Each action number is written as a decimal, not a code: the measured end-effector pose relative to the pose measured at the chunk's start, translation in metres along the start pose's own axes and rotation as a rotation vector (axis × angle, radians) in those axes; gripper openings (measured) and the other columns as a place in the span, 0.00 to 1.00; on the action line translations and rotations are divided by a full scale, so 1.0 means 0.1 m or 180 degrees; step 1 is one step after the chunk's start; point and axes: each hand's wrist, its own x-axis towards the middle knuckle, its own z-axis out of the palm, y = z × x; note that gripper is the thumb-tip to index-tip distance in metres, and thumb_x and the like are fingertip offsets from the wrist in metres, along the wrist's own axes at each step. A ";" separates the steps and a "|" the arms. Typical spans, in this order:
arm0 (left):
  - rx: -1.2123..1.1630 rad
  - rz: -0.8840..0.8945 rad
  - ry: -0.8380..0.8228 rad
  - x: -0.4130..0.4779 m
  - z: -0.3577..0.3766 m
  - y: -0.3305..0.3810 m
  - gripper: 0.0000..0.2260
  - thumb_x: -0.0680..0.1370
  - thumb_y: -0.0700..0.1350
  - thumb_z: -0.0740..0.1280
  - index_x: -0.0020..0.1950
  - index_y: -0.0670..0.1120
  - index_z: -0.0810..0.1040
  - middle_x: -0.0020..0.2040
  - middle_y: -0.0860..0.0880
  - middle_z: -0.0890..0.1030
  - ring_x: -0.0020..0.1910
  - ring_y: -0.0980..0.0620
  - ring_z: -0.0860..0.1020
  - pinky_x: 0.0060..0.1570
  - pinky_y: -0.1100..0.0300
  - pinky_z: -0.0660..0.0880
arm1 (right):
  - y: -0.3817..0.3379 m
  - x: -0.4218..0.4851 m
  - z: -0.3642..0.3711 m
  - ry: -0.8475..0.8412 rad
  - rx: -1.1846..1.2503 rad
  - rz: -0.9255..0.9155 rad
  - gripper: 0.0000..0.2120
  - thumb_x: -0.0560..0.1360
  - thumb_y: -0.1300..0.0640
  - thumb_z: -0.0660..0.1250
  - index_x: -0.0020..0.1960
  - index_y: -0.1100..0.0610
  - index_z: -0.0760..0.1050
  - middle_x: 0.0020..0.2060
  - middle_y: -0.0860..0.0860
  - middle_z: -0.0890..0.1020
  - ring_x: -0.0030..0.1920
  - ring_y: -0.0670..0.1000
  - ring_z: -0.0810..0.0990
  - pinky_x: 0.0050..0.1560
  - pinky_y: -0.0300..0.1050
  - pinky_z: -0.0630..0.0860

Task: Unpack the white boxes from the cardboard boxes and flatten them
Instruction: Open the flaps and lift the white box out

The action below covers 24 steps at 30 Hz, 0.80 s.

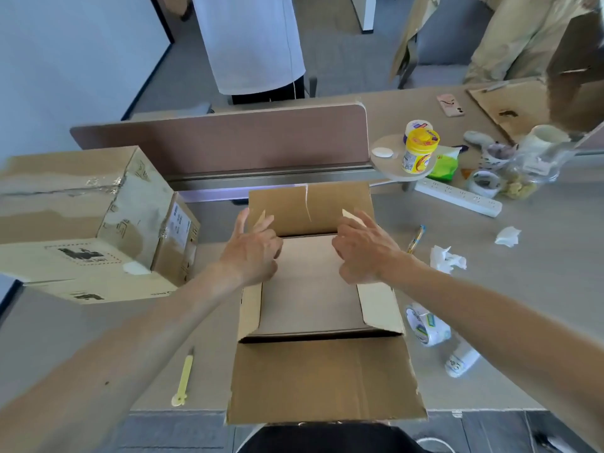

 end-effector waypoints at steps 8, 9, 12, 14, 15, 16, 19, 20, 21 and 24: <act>0.0600 -0.0096 -0.0446 -0.22 -0.14 -0.51 0.12 0.77 0.39 0.62 0.55 0.53 0.76 0.57 0.55 0.77 0.75 0.52 0.59 0.71 0.34 0.50 | 0.34 -0.24 -0.23 -0.0662 -0.0833 0.0185 0.12 0.69 0.55 0.64 0.51 0.47 0.77 0.50 0.46 0.79 0.66 0.51 0.69 0.74 0.59 0.49; 0.0609 -0.0117 -0.0434 -0.24 -0.11 -0.54 0.09 0.77 0.39 0.61 0.51 0.53 0.76 0.54 0.56 0.77 0.72 0.52 0.63 0.70 0.35 0.52 | 0.36 -0.27 -0.23 -0.0723 -0.0835 0.0251 0.11 0.69 0.57 0.64 0.49 0.47 0.77 0.48 0.46 0.79 0.64 0.51 0.71 0.74 0.60 0.50; 0.0542 -0.0293 -0.0561 -0.29 0.03 -0.61 0.08 0.80 0.45 0.60 0.42 0.52 0.73 0.46 0.55 0.77 0.57 0.51 0.71 0.68 0.37 0.53 | 0.41 -0.41 -0.14 -0.0988 -0.0806 0.0500 0.08 0.70 0.61 0.62 0.38 0.48 0.70 0.39 0.42 0.75 0.57 0.49 0.76 0.70 0.57 0.52; 0.0350 -0.0432 -0.0599 -0.30 0.18 -0.66 0.09 0.82 0.50 0.60 0.44 0.52 0.77 0.47 0.54 0.80 0.53 0.49 0.75 0.68 0.40 0.55 | 0.44 -0.50 0.02 -0.1094 -0.0550 0.0671 0.08 0.71 0.60 0.62 0.41 0.46 0.71 0.42 0.42 0.78 0.58 0.49 0.76 0.70 0.56 0.52; 0.0193 -0.0478 -0.0583 -0.32 0.25 -0.67 0.10 0.82 0.51 0.59 0.45 0.51 0.77 0.49 0.53 0.81 0.52 0.48 0.77 0.66 0.43 0.61 | 0.44 -0.54 0.11 -0.1096 -0.0377 0.0781 0.09 0.72 0.59 0.62 0.45 0.45 0.72 0.46 0.43 0.79 0.58 0.50 0.76 0.71 0.56 0.52; -0.0082 -0.0516 -0.0575 -0.32 0.33 -0.68 0.12 0.82 0.52 0.59 0.44 0.50 0.77 0.50 0.51 0.81 0.51 0.47 0.77 0.60 0.47 0.67 | 0.44 -0.57 0.20 -0.1057 -0.0223 0.0883 0.10 0.73 0.59 0.62 0.48 0.45 0.73 0.50 0.44 0.80 0.58 0.51 0.76 0.71 0.55 0.53; -0.1294 -0.0695 -0.0620 -0.35 0.49 -0.56 0.14 0.82 0.50 0.59 0.38 0.49 0.73 0.43 0.48 0.79 0.42 0.48 0.76 0.41 0.56 0.71 | 0.36 -0.63 0.45 -0.0831 0.0399 0.1247 0.16 0.76 0.57 0.60 0.62 0.46 0.75 0.61 0.50 0.76 0.62 0.55 0.75 0.66 0.50 0.64; -0.1626 -0.0763 -0.0601 -0.36 0.53 -0.50 0.13 0.83 0.50 0.60 0.41 0.48 0.76 0.43 0.49 0.79 0.43 0.49 0.77 0.41 0.56 0.72 | 0.31 -0.64 0.52 -0.0736 0.0722 0.1390 0.18 0.76 0.55 0.60 0.66 0.47 0.73 0.63 0.51 0.74 0.63 0.56 0.74 0.64 0.49 0.66; -0.1864 -0.0821 -0.0537 -0.36 0.56 -0.44 0.12 0.83 0.49 0.60 0.46 0.46 0.79 0.46 0.50 0.80 0.46 0.49 0.78 0.44 0.56 0.74 | 0.25 -0.66 0.57 -0.0647 0.1006 0.1515 0.20 0.77 0.53 0.61 0.69 0.47 0.71 0.65 0.52 0.73 0.63 0.57 0.74 0.62 0.49 0.68; -0.2245 -0.0975 -0.0276 -0.38 0.66 -0.28 0.12 0.82 0.47 0.61 0.48 0.44 0.81 0.46 0.48 0.82 0.48 0.47 0.79 0.46 0.56 0.74 | 0.15 -0.71 0.71 -0.0343 0.1462 0.1756 0.21 0.77 0.53 0.61 0.70 0.50 0.70 0.65 0.53 0.71 0.60 0.58 0.75 0.58 0.49 0.71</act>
